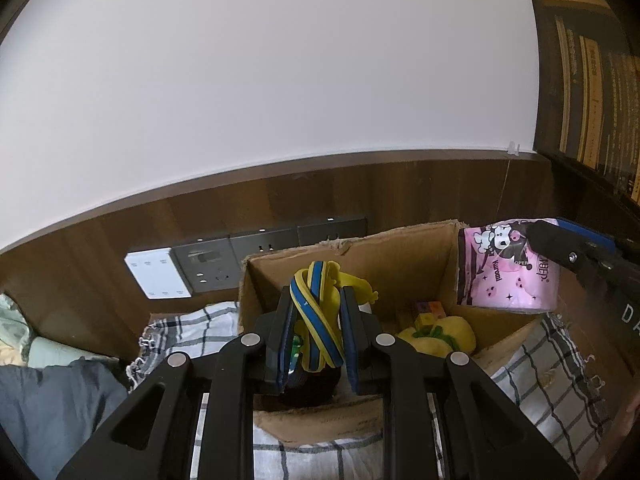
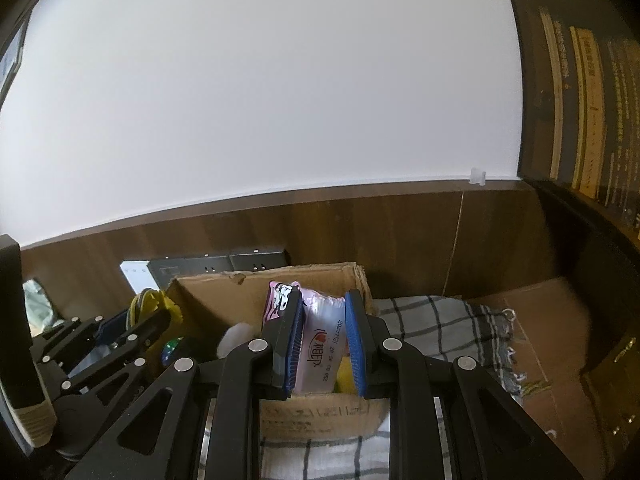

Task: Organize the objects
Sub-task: 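Open both grippers to drop the clip and pink box into the cardboard box, then withdraw both grippers from the box toward the yellow toy gun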

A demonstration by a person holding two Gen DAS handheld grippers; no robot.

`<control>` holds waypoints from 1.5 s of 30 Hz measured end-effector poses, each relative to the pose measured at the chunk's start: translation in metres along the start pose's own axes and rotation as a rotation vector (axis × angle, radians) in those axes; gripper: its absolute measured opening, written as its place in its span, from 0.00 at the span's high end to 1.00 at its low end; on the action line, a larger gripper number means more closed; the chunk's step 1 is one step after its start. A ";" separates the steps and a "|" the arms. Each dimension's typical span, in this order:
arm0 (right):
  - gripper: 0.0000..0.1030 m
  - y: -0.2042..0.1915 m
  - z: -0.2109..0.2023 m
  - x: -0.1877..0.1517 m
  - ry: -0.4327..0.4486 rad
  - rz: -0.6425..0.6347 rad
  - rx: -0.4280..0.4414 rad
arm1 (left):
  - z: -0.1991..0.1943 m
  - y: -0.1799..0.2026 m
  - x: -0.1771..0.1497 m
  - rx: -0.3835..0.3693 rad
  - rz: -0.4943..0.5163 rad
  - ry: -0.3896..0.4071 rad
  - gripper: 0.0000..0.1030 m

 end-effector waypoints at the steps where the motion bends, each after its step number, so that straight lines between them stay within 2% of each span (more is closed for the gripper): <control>1: 0.77 0.001 0.002 0.000 -0.003 0.002 0.001 | 0.003 0.000 -0.001 -0.006 -0.002 -0.006 0.77; 3: 0.76 0.002 0.005 -0.001 -0.010 0.009 0.005 | 0.007 0.000 -0.002 -0.014 -0.013 -0.017 0.76; 5: 0.72 0.004 0.007 0.000 -0.012 0.011 0.003 | 0.010 0.001 -0.002 -0.016 -0.016 -0.020 0.65; 6: 0.58 0.004 0.007 0.000 -0.012 0.010 -0.004 | 0.009 0.001 -0.002 -0.009 -0.014 -0.014 0.46; 7: 0.38 0.005 0.007 0.000 -0.006 0.012 -0.010 | 0.008 0.001 -0.002 0.009 -0.009 -0.003 0.28; 9: 0.24 0.008 0.004 0.002 0.019 0.017 -0.033 | 0.004 0.000 -0.001 0.047 0.002 0.024 0.20; 12: 0.24 0.010 0.003 0.003 0.018 0.021 -0.041 | 0.002 -0.003 0.000 0.076 0.001 0.024 0.13; 19: 0.21 0.011 -0.003 0.002 0.005 0.025 -0.043 | -0.009 -0.010 -0.005 0.103 -0.020 0.016 0.06; 38: 0.18 0.001 -0.046 -0.016 -0.004 0.002 -0.046 | -0.067 -0.016 -0.024 0.137 -0.016 0.049 0.02; 45: 0.11 -0.004 -0.062 -0.034 -0.009 -0.044 -0.076 | -0.081 -0.014 -0.044 0.157 -0.008 0.036 0.00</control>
Point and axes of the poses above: each gripper's, at about its wrist camera, not at the fingertips, and z roughly the way its jaws point, y to its right, x to its top, the point moved 1 cm from there along z, roughly the way its jaws point, and after that the axes turned 11 degrees about y, right-handed, at the moved point
